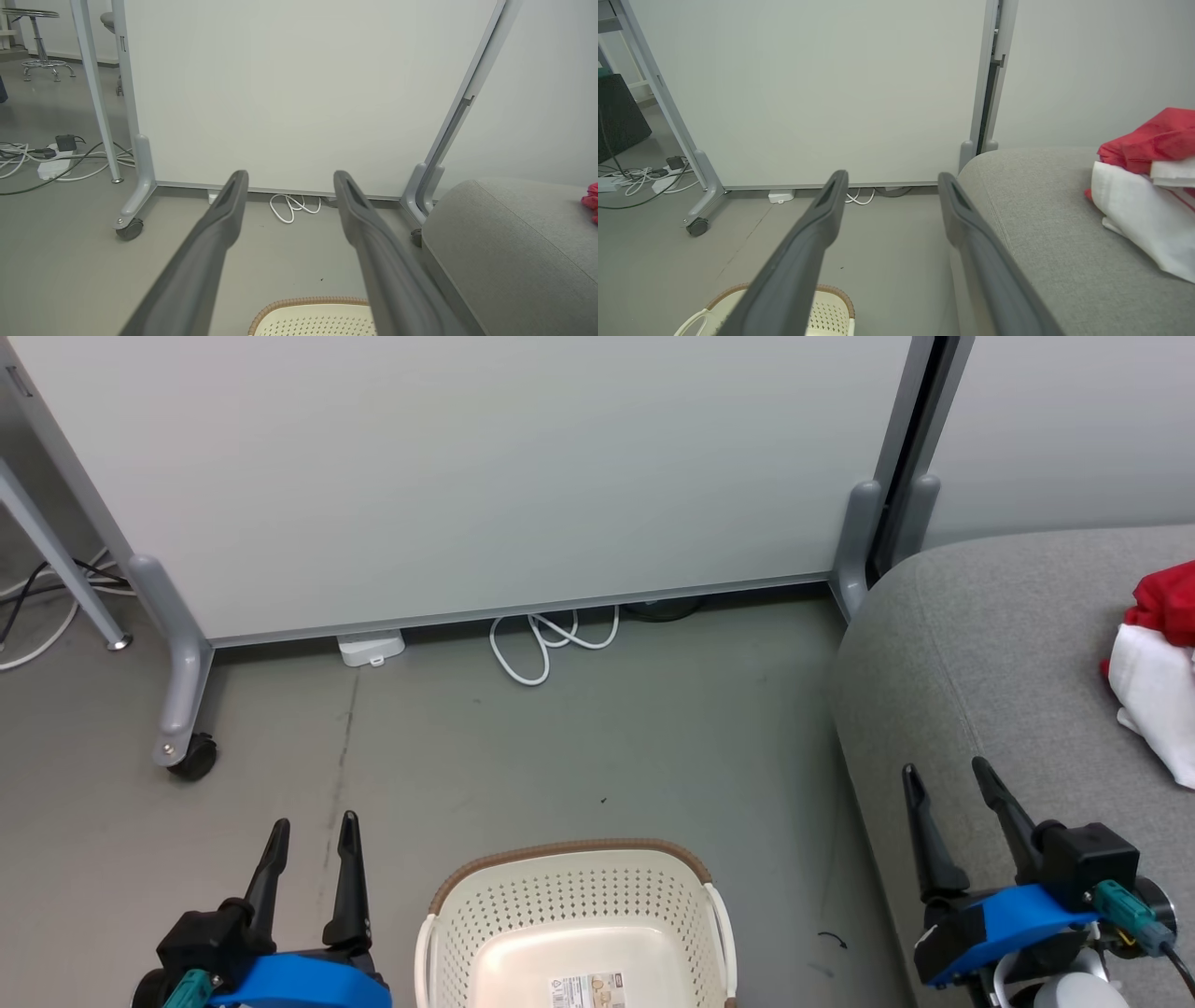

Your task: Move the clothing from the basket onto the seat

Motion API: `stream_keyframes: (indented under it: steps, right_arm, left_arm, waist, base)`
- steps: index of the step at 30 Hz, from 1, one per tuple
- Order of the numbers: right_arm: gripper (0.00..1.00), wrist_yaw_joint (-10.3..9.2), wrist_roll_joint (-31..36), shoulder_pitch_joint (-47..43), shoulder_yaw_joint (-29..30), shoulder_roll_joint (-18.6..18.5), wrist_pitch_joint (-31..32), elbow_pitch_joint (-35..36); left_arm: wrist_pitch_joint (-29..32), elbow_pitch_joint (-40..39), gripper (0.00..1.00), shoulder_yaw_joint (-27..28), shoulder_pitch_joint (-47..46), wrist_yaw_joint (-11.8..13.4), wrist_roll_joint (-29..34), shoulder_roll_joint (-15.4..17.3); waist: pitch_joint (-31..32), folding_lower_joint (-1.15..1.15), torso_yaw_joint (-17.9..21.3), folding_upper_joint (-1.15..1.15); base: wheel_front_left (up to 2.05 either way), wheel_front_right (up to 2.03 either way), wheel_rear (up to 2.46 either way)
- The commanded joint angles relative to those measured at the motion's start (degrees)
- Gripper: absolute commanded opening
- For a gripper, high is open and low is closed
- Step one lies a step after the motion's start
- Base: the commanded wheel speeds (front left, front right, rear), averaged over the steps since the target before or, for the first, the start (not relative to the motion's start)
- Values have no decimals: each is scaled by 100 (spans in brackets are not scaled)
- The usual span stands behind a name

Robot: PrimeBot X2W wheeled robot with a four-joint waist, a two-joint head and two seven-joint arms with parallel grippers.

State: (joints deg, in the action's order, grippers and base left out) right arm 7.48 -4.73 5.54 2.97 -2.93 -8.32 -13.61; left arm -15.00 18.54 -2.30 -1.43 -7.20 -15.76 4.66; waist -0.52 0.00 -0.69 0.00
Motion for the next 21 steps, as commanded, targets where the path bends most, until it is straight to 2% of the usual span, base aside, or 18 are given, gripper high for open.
stream_keyframes:
  steps: [1,21]
  right_arm:
    - [100,3,-65,-97,-25,5,1,47]
    - [100,3,-276,-197,-115,6,-12,-19]
  left_arm:
    - [-27,21,100,43,35,-34,36,-16]
    - [-27,114,100,16,110,-41,49,-36]
  waist:
    - [19,0,1,0]
    - [47,0,48,0]
  base:
    - [0,0,0]
    - [0,0,0]
